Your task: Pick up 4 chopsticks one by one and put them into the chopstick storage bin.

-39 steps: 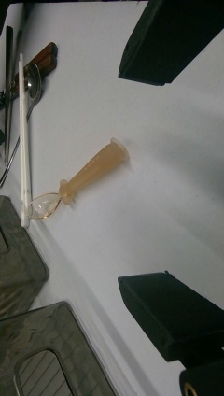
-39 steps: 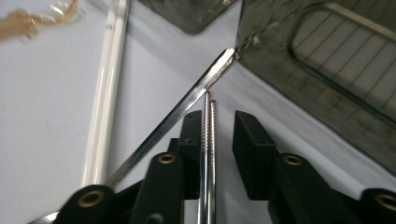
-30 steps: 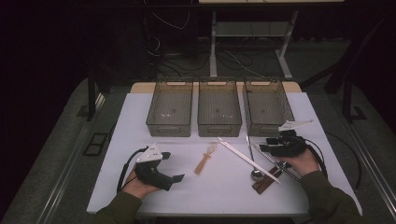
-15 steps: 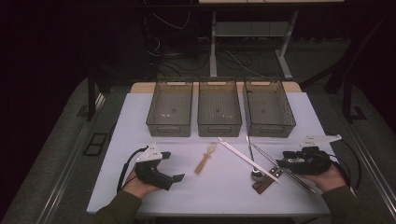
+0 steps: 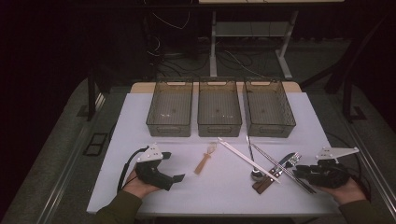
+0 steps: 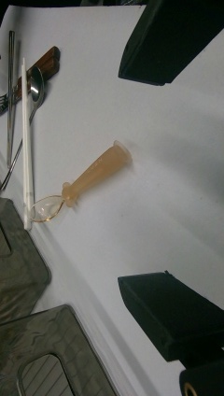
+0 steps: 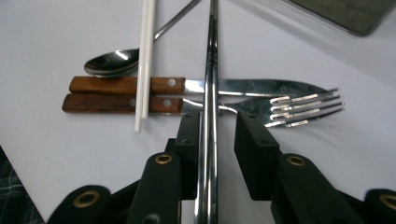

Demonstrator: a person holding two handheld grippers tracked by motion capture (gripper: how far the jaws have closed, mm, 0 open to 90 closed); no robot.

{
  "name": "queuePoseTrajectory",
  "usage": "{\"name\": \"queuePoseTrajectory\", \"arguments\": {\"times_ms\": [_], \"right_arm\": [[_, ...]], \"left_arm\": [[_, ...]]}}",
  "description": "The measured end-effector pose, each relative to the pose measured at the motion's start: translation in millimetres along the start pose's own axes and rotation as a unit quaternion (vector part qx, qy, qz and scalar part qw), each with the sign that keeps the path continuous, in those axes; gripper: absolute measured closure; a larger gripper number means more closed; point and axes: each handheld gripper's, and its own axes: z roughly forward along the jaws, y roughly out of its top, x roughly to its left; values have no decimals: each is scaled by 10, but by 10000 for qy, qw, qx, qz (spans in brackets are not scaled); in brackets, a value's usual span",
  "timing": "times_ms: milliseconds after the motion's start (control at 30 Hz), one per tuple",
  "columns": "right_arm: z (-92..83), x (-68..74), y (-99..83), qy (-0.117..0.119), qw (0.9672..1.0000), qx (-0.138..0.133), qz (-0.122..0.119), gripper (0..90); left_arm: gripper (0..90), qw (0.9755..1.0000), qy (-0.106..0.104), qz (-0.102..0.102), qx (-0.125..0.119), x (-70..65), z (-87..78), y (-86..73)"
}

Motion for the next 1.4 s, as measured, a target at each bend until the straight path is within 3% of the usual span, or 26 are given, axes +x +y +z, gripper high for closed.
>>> {"name": "queuePoseTrajectory", "arguments": {"times_ms": [233, 1400], "right_arm": [[-11, -31, -57, 38, 9999, 100, -38, 763], [104, -15, -53, -111, 9987, 473, -179, 778]], "left_arm": [[11, 10000, 0, -2, 6, -2, 3, 0], [12, 10000, -8, 15, 23, -4, 5, 0]]}}
